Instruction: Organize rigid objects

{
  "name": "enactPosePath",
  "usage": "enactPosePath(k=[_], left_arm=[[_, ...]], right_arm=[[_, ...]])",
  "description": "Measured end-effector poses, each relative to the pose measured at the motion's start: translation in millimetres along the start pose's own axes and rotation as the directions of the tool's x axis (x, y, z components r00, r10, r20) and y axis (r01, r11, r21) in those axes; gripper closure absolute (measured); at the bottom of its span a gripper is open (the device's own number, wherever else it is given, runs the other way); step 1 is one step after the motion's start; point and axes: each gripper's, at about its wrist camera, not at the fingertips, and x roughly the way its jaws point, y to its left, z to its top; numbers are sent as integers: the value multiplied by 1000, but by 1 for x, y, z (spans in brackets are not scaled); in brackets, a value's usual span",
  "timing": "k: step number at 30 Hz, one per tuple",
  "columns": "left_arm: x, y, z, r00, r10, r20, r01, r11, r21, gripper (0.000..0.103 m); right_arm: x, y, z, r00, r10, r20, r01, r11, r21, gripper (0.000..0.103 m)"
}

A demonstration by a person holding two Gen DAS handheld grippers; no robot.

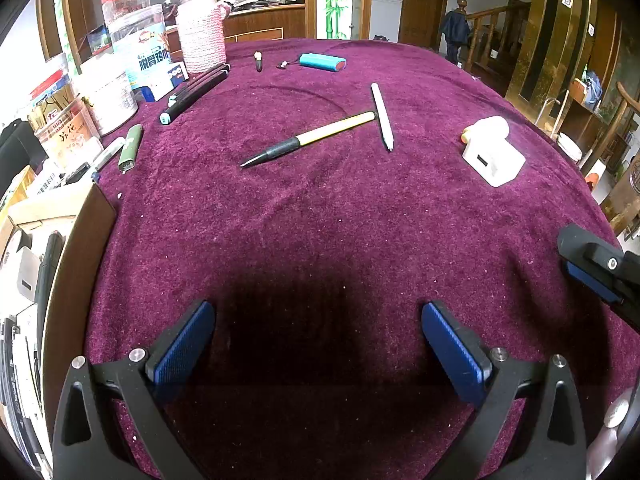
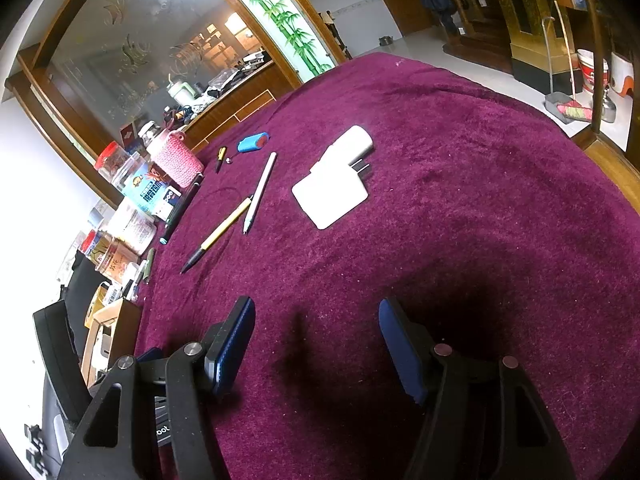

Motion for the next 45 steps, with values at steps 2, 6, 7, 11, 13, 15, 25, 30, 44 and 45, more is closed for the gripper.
enactPosePath(k=[2,6,7,11,13,15,25,30,44,45], left_arm=[[0,0,0,1000,0,0,0,1000,0,1],[0,0,0,1000,0,0,0,1000,0,1],[0,0,0,1000,0,0,0,1000,0,1],[0,0,0,1000,0,0,0,1000,0,1],[0,0,0,1000,0,0,0,1000,0,1],[0,0,0,1000,0,0,0,1000,0,1],[1,0,0,1000,1,0,-1,1000,1,1],[1,0,0,1000,1,0,-1,1000,0,1],[-6,1,-9,997,-76,-32,78,995,68,1],[-7,1,-9,996,-80,-39,83,994,75,1]], right_arm=[[-1,0,0,1000,3,2,-3,1000,0,35],[-1,0,0,1000,14,4,-14,1000,0,35],[-2,0,0,1000,17,6,-17,1000,1,35],[-7,-2,1,999,22,29,-23,1000,15,35],[-15,-3,2,998,21,62,-23,999,27,35],[-22,-2,3,996,25,80,-28,999,41,34],[-44,30,38,991,72,109,-70,997,-21,28],[-15,39,76,992,55,116,-50,998,-43,20],[83,20,91,988,-127,-90,107,974,-200,20],[86,21,88,986,-137,-98,113,970,-217,20]])
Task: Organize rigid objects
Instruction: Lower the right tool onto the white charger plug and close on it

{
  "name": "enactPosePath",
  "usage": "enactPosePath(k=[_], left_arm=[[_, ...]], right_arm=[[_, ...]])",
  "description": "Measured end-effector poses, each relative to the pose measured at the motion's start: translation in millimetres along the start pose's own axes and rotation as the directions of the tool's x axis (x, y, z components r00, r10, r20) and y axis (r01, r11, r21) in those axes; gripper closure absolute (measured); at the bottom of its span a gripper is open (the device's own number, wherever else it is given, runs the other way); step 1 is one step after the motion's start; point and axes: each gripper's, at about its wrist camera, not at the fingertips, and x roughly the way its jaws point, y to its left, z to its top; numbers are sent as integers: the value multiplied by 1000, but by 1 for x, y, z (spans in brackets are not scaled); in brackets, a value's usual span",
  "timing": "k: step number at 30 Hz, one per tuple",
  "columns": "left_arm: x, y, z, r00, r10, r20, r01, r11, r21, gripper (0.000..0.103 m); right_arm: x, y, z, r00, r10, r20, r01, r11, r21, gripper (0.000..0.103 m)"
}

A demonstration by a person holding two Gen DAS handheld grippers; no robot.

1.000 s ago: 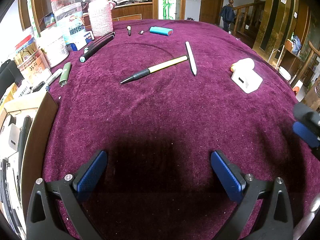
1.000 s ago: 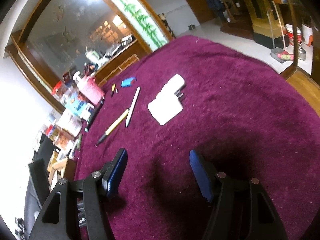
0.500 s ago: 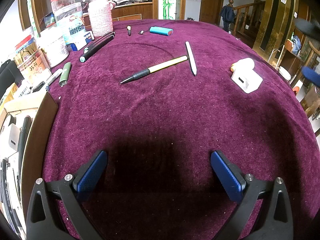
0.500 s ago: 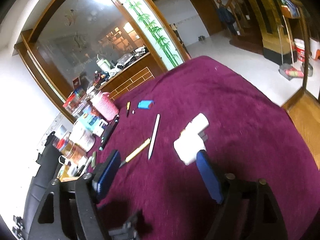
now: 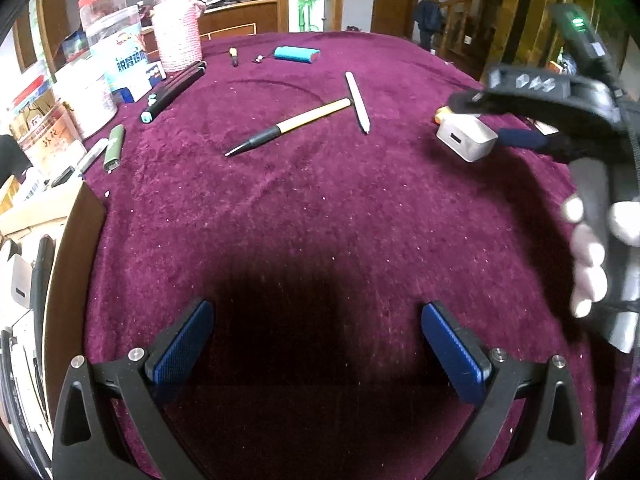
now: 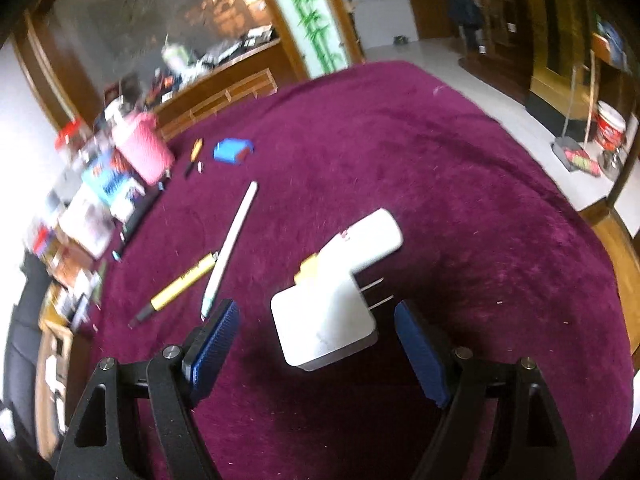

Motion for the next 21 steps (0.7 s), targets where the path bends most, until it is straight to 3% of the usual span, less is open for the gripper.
enactPosePath(k=[4,8,14,16,18,21], left_arm=[[-1,-2,-1,999,6,-32,-6,1000,20,1],[-2,-3,-1,997,4,-76,-3,1000,21,1],[-8,-7,-10,999,42,-16,-41,999,22,0],[-9,-9,-11,998,60,-11,-60,998,24,0],[-11,-13,-12,996,85,-7,-85,996,38,0],[-10,-11,-8,995,80,-57,-79,997,20,0]], right_arm=[[9,18,-9,997,-81,-6,79,989,-128,20],[10,20,-9,996,-91,-7,90,987,-135,21],[12,25,-9,992,-123,-4,121,981,-153,23],[11,25,-9,990,-138,2,136,979,-149,28],[10,24,-9,988,-156,7,156,976,-151,44],[8,24,-10,989,-149,5,148,977,-152,44]])
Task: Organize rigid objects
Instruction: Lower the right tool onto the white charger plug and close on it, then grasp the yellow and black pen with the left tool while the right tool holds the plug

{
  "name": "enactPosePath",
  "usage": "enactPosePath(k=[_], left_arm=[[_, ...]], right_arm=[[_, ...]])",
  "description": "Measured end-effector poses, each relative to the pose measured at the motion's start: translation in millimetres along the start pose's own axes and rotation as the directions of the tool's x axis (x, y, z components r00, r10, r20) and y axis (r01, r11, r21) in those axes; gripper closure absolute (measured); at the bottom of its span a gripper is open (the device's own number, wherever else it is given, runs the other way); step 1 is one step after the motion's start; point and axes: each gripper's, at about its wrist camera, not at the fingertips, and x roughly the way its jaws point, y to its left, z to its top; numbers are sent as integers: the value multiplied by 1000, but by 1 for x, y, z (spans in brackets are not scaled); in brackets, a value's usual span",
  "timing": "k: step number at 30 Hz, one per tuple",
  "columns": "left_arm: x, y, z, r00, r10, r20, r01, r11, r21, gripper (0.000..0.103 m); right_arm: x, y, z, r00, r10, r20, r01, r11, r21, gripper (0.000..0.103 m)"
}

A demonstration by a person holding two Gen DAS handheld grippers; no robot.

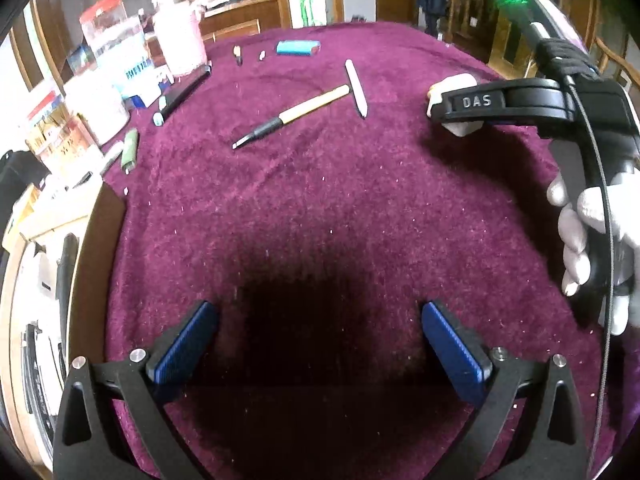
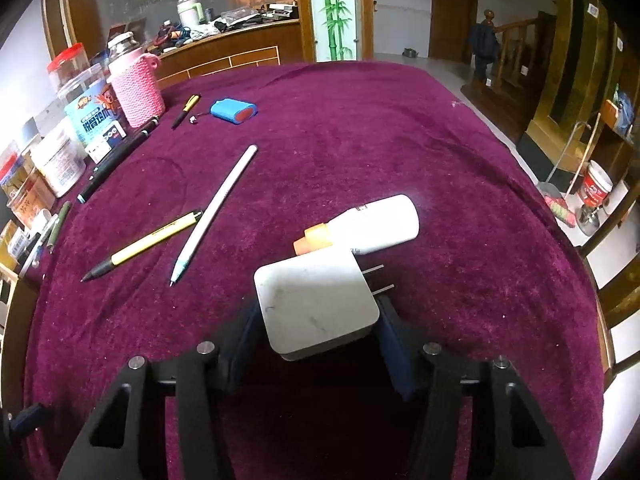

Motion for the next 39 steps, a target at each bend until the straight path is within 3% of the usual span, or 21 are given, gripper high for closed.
enactPosePath(k=[2,7,10,16,21,23,25,30,33,35,39], left_arm=[[2,11,2,998,-57,-37,54,997,-63,1],[-22,29,12,995,-97,33,100,989,-109,1],[-32,39,28,994,-84,69,92,988,-125,0],[-14,41,81,996,-32,85,35,999,-37,0],[31,22,119,999,-4,45,-3,987,158,2],[44,17,130,999,-14,29,7,978,210,25],[56,16,139,1000,-31,2,30,973,228,36],[77,15,149,998,-55,6,51,959,279,37],[80,22,151,995,-97,9,92,965,245,38],[80,28,151,986,-169,2,165,966,201,57],[77,25,149,992,-127,8,123,973,197,84]], right_arm=[[-2,-2,-1,1000,25,-1,-25,1000,8,44],[-14,-12,0,996,82,22,-83,994,65,44],[-17,-18,1,994,103,27,-105,990,95,44],[-10,-25,-1,987,158,-8,-155,977,147,44],[-8,-29,-1,982,187,-11,-182,968,174,44],[-7,-30,-1,981,193,-12,-188,965,181,44],[-7,-31,-1,980,197,-12,-192,964,185,44],[-6,-33,0,979,206,-11,-199,960,197,44],[-6,-33,0,979,204,-10,-198,960,199,44],[-6,-33,-1,979,202,-8,-196,960,197,44],[-6,-32,0,980,199,-4,-195,961,196,44]])
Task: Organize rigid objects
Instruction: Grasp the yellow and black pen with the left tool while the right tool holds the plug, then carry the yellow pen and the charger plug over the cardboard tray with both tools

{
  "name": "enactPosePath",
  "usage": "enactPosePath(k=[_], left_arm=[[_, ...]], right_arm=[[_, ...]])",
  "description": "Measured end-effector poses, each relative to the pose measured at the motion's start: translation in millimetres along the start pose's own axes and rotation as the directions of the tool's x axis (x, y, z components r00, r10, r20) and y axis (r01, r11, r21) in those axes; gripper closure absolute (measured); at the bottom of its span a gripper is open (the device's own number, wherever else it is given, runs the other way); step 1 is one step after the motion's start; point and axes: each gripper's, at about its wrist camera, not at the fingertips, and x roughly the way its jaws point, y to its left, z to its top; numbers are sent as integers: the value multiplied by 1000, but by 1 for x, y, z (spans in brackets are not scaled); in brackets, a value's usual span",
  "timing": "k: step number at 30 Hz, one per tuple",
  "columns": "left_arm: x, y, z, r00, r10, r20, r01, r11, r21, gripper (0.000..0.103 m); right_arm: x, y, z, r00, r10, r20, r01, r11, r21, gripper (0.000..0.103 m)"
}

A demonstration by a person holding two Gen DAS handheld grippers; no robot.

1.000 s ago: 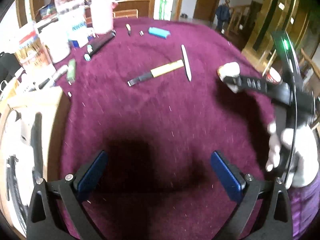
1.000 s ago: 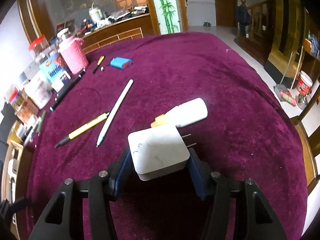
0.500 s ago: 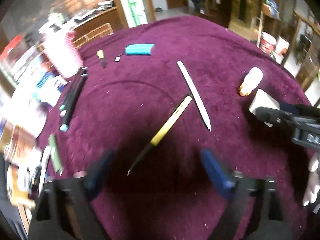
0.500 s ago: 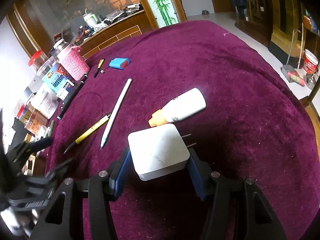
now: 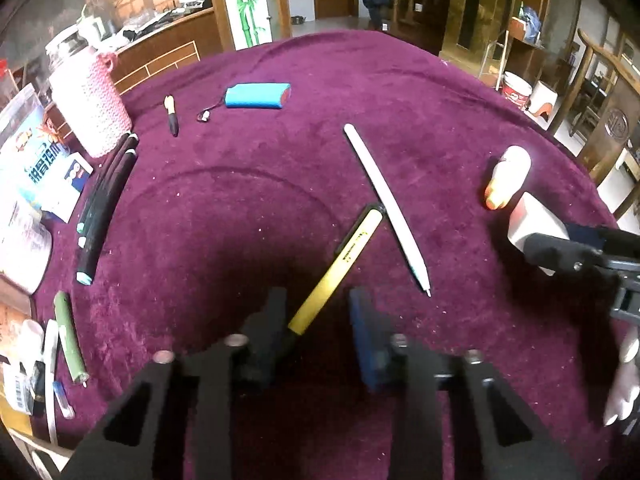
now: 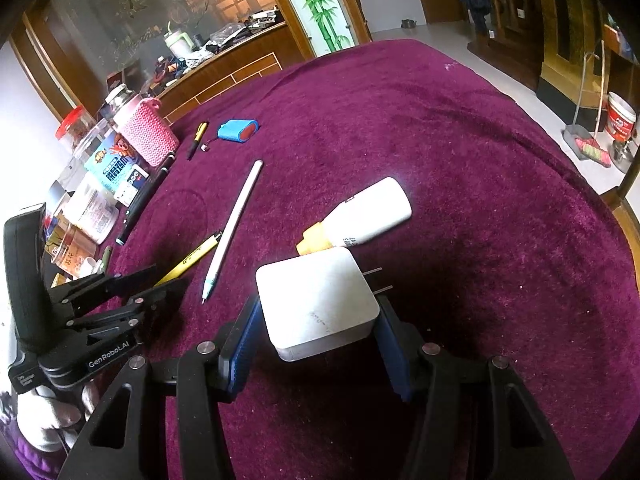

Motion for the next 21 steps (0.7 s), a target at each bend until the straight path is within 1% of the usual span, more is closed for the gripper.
enactPosePath(k=[2,3,6,10,14,16,19,21], left_arm=[[-3,1,0,1000,-18,-7,17,999,-31,94],[-5,0,0,1000,-20,-9,19,999,-39,95],[-9,-8,-5,1000,8,-5,-8,1000,-26,95],[-23,-16,-14,1000,-4,8,4,999,-43,95],[-45,-21,-28,999,-2,35,4,998,-64,95],[-59,-24,-38,999,16,46,-13,998,-69,95],[-76,-23,-51,998,7,55,-1,995,-97,95],[-90,-24,-62,998,16,63,-9,994,-108,95]], right_arm=[[1,0,0,1000,-1,3,1,1000,-1,44],[1,1,0,1000,-1,4,1,1000,-1,44],[1,0,0,1000,5,4,-5,1000,5,44],[0,-1,0,1000,21,7,-21,1000,9,44],[-1,1,-2,999,47,12,-47,999,3,44],[-2,3,-2,999,48,17,-48,999,-3,44],[-3,5,-3,998,55,24,-54,998,-11,44],[-2,6,-5,998,53,24,-52,999,-15,44]])
